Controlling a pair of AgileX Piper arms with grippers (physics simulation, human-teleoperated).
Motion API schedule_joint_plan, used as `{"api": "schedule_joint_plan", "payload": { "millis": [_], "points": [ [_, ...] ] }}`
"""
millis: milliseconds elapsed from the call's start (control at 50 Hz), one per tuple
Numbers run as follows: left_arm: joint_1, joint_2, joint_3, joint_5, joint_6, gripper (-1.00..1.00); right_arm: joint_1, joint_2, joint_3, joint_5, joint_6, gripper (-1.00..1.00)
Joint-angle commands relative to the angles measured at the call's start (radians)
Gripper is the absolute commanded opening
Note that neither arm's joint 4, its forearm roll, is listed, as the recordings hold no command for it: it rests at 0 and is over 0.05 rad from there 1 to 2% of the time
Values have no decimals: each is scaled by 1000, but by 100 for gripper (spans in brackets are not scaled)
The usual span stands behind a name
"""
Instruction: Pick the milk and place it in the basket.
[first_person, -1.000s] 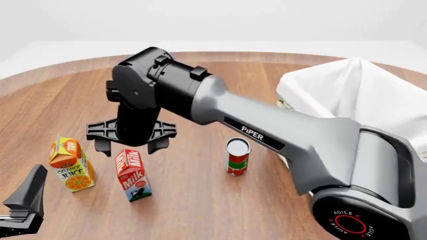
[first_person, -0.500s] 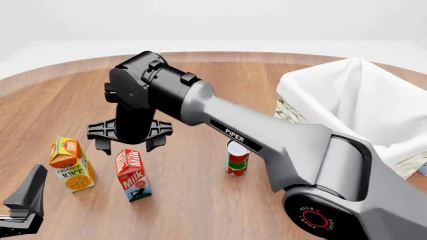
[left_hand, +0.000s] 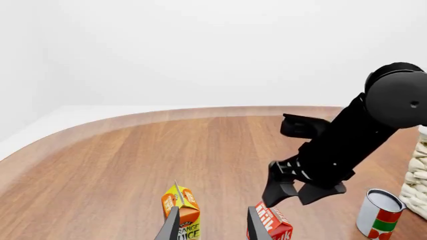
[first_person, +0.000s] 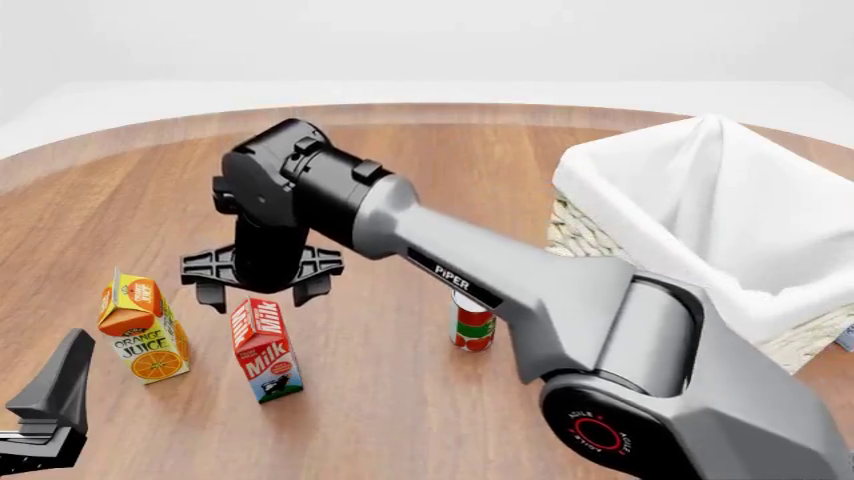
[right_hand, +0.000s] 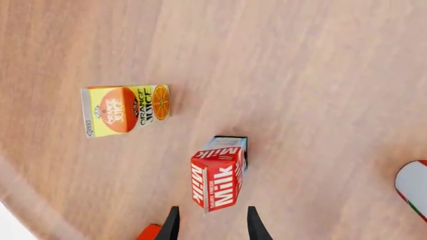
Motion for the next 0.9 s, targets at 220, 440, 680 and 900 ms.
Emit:
{"api": "schedule_joint_plan", "payload": {
  "millis": [220,440,680,900],
  "points": [
    [0,0,0,0,0,100,7,23,44,-59,20,100],
    [0,0,0,0,0,100,14,40,42,-71,22,100],
    [0,0,0,0,0,100,20,51,52,-89,28,100],
    [0,0,0,0,0,100,15,71,38,-86,22,100]
  ]
}}
